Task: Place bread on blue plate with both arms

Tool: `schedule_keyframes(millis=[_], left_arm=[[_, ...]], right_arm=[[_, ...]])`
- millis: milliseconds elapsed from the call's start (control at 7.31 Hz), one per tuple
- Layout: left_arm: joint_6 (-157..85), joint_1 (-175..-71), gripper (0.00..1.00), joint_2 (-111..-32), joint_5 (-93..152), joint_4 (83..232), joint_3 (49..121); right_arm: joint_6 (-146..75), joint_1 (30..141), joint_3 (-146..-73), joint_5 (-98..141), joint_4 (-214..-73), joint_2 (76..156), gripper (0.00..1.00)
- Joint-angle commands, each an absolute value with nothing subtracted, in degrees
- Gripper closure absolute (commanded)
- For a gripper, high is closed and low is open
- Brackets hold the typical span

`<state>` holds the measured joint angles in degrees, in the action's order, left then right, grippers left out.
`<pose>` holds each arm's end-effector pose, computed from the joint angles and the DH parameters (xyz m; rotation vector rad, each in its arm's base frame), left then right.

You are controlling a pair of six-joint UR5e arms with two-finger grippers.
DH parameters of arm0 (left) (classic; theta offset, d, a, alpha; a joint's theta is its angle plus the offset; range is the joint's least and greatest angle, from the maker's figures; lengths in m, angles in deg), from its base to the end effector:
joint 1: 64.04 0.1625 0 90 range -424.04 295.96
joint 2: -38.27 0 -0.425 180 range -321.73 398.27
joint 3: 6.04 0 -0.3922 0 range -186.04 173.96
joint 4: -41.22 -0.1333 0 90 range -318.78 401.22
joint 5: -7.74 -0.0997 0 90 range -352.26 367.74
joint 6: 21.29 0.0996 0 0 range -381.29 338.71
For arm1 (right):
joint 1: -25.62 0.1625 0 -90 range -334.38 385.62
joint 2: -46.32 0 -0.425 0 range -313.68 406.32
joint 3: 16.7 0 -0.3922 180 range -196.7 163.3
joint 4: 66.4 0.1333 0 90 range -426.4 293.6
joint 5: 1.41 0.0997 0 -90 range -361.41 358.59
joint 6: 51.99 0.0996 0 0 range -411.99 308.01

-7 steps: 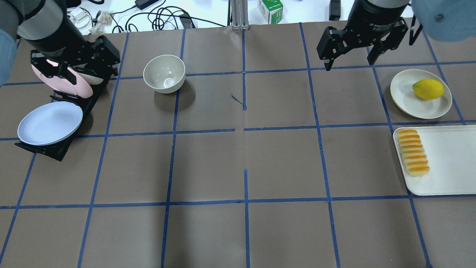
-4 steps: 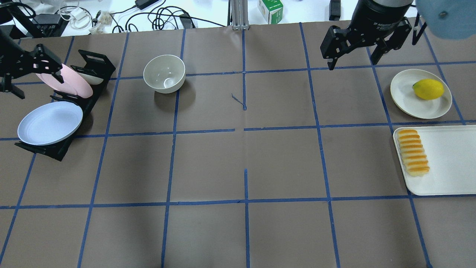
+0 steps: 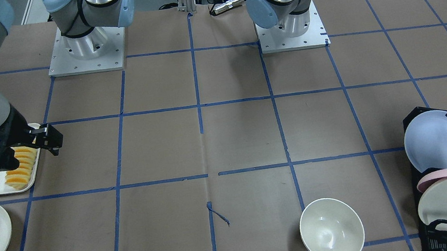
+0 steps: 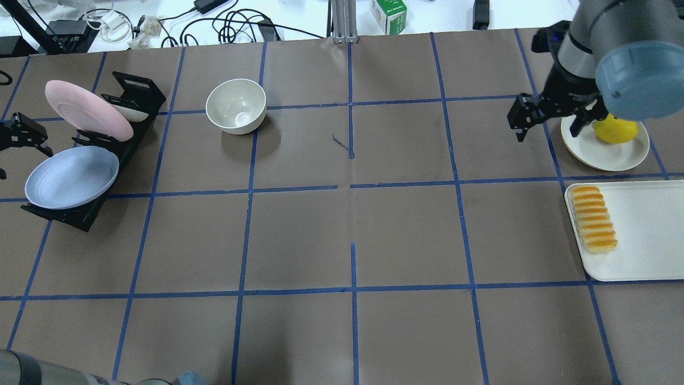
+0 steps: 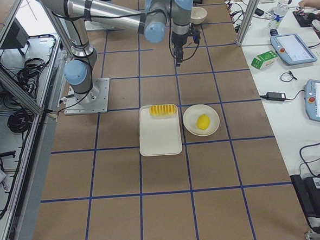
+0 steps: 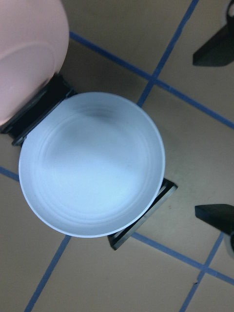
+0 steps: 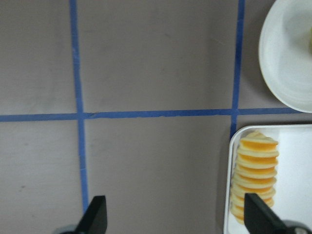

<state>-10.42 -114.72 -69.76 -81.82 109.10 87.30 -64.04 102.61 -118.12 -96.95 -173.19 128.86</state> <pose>0.2751 -0.5474 0.3254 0.7715 -3.0438 0.0237 0.0029 -0.5367 0.3543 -0.0229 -3.0538 -0.0864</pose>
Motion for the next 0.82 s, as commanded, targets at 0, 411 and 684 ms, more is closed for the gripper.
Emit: schedule_keyframes(millis=[0, 411, 684], left_arm=[[-2.33, -111.86, 0.00, -78.16, -81.29, 97.85, 87.30], [-2.83, -109.30, 0.32, -79.86, -81.65, 98.00, 88.18], [-2.92, -109.22, 0.86, -79.77, -81.30, 98.52, 88.36]], right_arm=[[-72.43, 92.11, -129.59, -97.13, -184.65, 128.85, 0.00], [-76.58, 86.88, -138.32, -97.39, -195.75, 126.75, 0.00], [-81.67, 86.71, -138.42, -97.65, -197.87, 124.29, 0.00]])
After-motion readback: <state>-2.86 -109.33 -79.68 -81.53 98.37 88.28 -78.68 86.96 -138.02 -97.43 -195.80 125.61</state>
